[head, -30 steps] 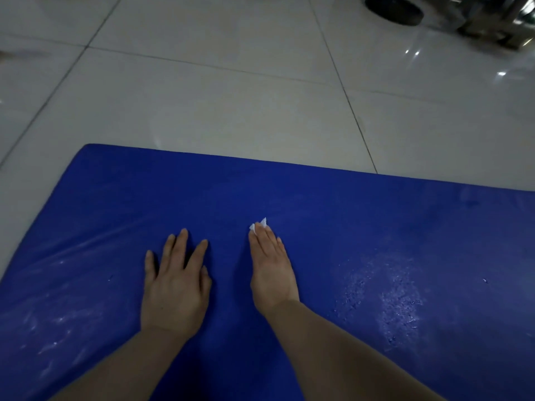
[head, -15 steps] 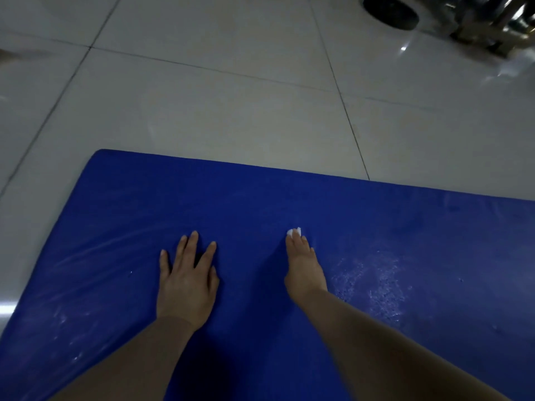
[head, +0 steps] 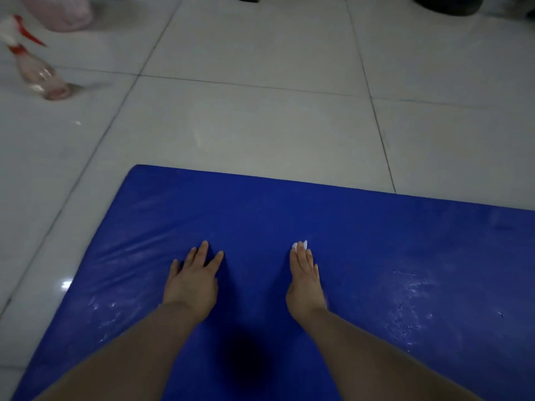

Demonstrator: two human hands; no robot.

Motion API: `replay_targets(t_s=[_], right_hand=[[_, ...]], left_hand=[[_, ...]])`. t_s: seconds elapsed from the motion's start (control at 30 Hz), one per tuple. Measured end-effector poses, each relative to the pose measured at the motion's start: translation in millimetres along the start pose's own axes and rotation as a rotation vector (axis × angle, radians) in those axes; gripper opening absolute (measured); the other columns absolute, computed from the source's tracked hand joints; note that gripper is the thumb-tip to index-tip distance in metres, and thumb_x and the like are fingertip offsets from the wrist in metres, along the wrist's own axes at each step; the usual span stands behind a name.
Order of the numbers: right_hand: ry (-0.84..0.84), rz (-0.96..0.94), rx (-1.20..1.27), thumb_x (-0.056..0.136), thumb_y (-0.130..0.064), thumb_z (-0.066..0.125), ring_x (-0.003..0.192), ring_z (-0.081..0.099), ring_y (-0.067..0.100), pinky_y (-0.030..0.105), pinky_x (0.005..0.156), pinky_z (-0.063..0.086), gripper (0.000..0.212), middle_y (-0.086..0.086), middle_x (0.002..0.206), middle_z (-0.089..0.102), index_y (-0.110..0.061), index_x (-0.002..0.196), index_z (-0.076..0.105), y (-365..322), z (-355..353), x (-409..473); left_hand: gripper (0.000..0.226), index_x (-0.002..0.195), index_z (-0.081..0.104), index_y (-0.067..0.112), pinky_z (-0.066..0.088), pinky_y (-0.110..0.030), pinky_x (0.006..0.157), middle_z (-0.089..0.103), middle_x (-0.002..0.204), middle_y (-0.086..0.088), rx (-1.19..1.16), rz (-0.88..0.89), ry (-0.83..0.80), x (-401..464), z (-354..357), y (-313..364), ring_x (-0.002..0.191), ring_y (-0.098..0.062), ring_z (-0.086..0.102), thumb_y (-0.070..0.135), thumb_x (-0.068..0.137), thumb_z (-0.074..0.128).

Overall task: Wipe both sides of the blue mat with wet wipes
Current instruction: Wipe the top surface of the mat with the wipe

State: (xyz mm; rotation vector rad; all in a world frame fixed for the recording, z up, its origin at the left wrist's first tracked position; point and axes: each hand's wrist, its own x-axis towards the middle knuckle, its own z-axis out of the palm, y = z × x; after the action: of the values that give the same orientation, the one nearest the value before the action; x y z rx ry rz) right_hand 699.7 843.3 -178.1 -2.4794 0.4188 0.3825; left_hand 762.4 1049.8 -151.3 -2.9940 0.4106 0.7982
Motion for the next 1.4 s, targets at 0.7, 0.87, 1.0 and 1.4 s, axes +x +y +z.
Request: replay_targets(t_s=[0.7, 0.87, 1.0, 1.4], right_hand=[[0.545, 0.295, -0.165, 0.082, 0.006, 0.043, 0.144, 0.017, 0.027, 0.037, 0.117, 0.019, 0.071, 0.015, 0.156, 0.014, -0.001, 0.149, 0.019, 19.8, 23.0, -23.8], [0.224, -0.264, -0.288, 0.092, -0.006, 0.044, 0.144, -0.011, 0.02, 0.033, 0.117, -0.002, 0.073, 0.008, 0.151, -0.019, -0.006, 0.149, -0.003, -65.1, 74.3, -22.6], [0.442, -0.053, -0.345, 0.078, -0.001, 0.057, 0.143, 0.02, 0.025, 0.034, 0.114, 0.014, 0.078, 0.014, 0.155, 0.017, -0.002, 0.147, 0.02, -25.7, 61.2, -32.3], [0.328, -0.346, -0.175, 0.082, 0.0, 0.054, 0.144, 0.013, 0.023, 0.04, 0.115, 0.014, 0.076, 0.01, 0.157, 0.008, -0.003, 0.148, 0.017, -59.9, 107.1, -59.1]], left_hand=[[0.062, 0.15, 0.027, 0.023, 0.009, -0.05, 0.117, 0.015, 0.16, -0.004, -0.119, 0.156, 0.391, 9.6, 67.0, -31.1, 0.147, -0.021, 0.01, 0.046, 0.095, 0.012], [0.063, 0.15, 0.029, 0.022, 0.007, -0.049, 0.117, 0.016, 0.16, -0.005, -0.135, 0.184, 0.409, 11.0, 67.8, -34.4, 0.147, -0.022, 0.011, 0.046, 0.095, 0.011], [0.062, 0.15, 0.032, 0.021, 0.005, -0.047, 0.116, 0.017, 0.159, -0.006, -0.131, 0.201, 0.407, 9.2, 66.1, -35.0, 0.147, -0.022, 0.013, 0.044, 0.095, 0.012], [0.055, 0.154, 0.015, 0.027, -0.009, -0.041, 0.117, -0.004, 0.162, -0.001, -0.197, 0.195, 0.4, 3.4, 56.1, -31.3, 0.149, -0.017, -0.006, 0.034, 0.101, 0.026]])
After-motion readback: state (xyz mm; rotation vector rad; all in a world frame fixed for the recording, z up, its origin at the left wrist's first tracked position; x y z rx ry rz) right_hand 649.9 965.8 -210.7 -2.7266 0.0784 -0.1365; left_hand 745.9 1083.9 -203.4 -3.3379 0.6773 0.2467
